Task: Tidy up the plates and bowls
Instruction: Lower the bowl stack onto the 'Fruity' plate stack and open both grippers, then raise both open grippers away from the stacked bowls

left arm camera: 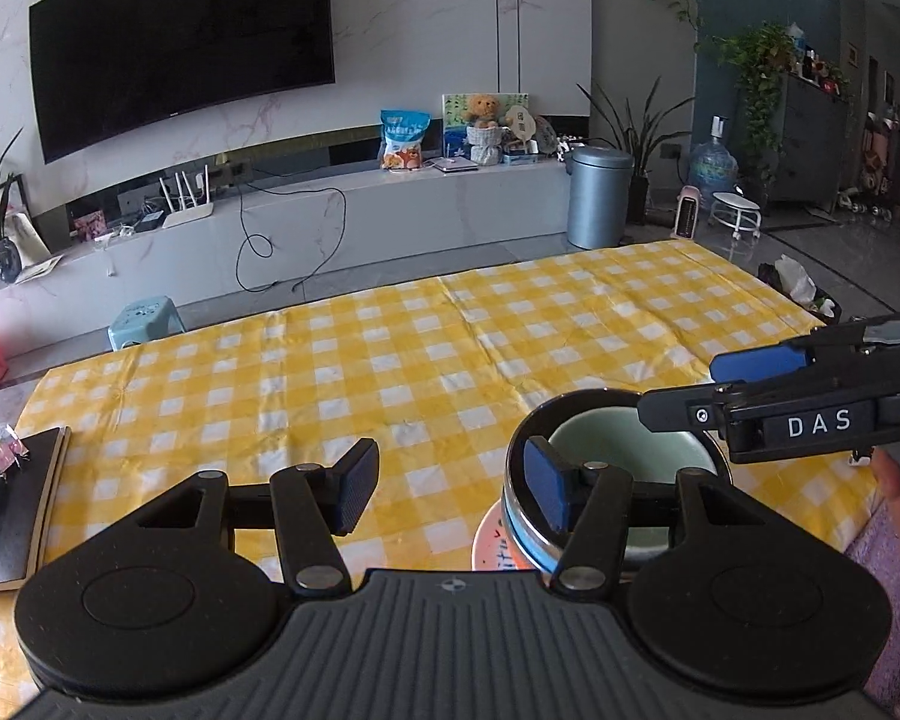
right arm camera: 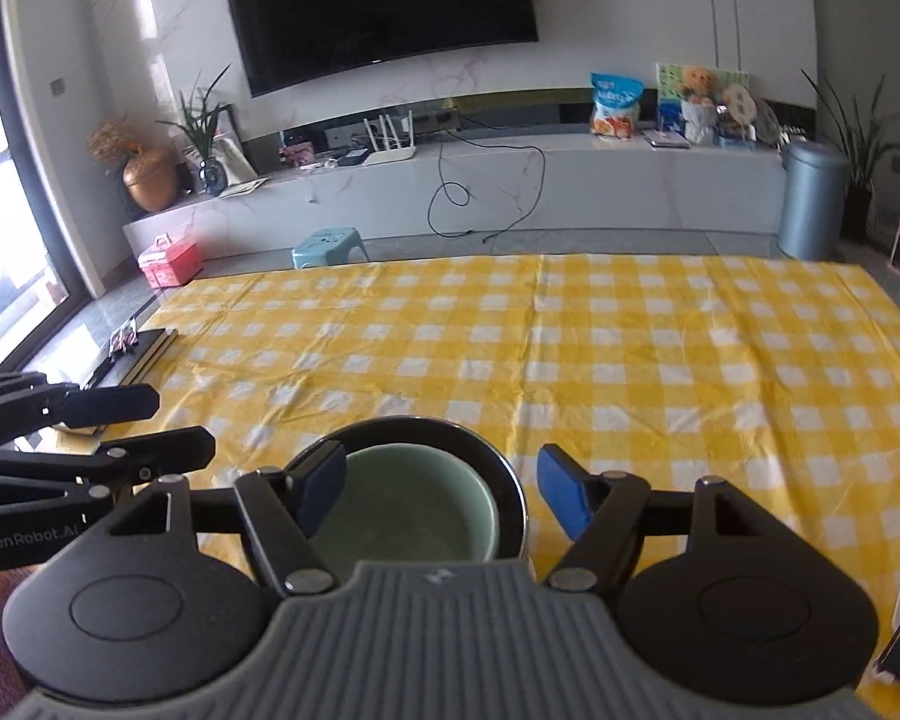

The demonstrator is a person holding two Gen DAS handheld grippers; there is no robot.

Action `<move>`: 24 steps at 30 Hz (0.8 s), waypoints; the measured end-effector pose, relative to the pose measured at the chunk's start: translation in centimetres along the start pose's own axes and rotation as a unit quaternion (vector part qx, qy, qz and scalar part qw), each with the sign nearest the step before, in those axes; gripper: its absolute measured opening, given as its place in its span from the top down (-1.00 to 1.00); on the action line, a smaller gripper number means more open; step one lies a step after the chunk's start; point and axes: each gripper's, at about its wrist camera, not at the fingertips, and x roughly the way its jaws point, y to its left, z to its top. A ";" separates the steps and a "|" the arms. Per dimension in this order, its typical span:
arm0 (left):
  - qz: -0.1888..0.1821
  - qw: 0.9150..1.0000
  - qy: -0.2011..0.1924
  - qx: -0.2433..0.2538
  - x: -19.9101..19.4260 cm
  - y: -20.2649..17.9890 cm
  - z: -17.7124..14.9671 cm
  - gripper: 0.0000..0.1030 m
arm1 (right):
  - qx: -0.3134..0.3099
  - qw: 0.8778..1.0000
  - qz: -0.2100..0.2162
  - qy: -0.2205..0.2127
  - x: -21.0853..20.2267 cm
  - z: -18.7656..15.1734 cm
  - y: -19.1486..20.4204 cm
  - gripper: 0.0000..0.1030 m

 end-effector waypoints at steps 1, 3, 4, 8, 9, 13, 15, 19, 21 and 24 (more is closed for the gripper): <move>-0.002 1.000 0.003 -0.003 0.1 0.3 0.0 -0.31 | -0.005 1.000 -0.002 0.003 0.0 -0.1 0.0 -0.37; -0.006 1.000 0.010 -0.006 0.4 0.8 -0.2 -0.32 | -0.008 1.000 -0.004 0.011 0.2 -0.2 -0.2 -0.37; -0.008 1.000 0.014 -0.007 0.7 1.2 -0.3 -0.34 | -0.010 1.000 -0.004 0.016 0.4 -0.3 -0.2 -0.37; -0.014 0.999 0.028 -0.008 2.0 2.4 -0.5 -0.36 | -0.030 0.999 -0.005 0.038 1.6 -0.4 -0.1 -0.37; -0.010 1.000 0.026 -0.008 2.3 2.7 -0.5 -0.36 | -0.039 0.998 -0.008 0.041 2.1 -0.3 0.1 -0.37; -0.011 0.999 0.027 0.013 4.1 3.4 0.2 -0.40 | -0.062 0.997 -0.014 0.054 4.4 0.8 0.8 -0.37; -0.017 0.999 0.029 0.028 4.8 3.6 0.7 -0.42 | -0.070 0.995 -0.012 0.064 5.4 1.5 1.4 -0.37; -0.025 0.998 0.054 0.008 5.0 4.2 1.5 -0.44 | -0.067 0.994 -0.014 0.087 6.2 2.8 1.7 -0.37; -0.025 0.998 0.062 -0.005 4.4 4.4 1.7 -0.49 | -0.053 0.994 -0.014 0.097 5.9 3.2 1.7 -0.37; -0.013 0.998 0.063 -0.016 2.8 4.3 1.1 -0.54 | -0.054 0.994 -0.021 0.091 4.7 3.2 2.1 -0.37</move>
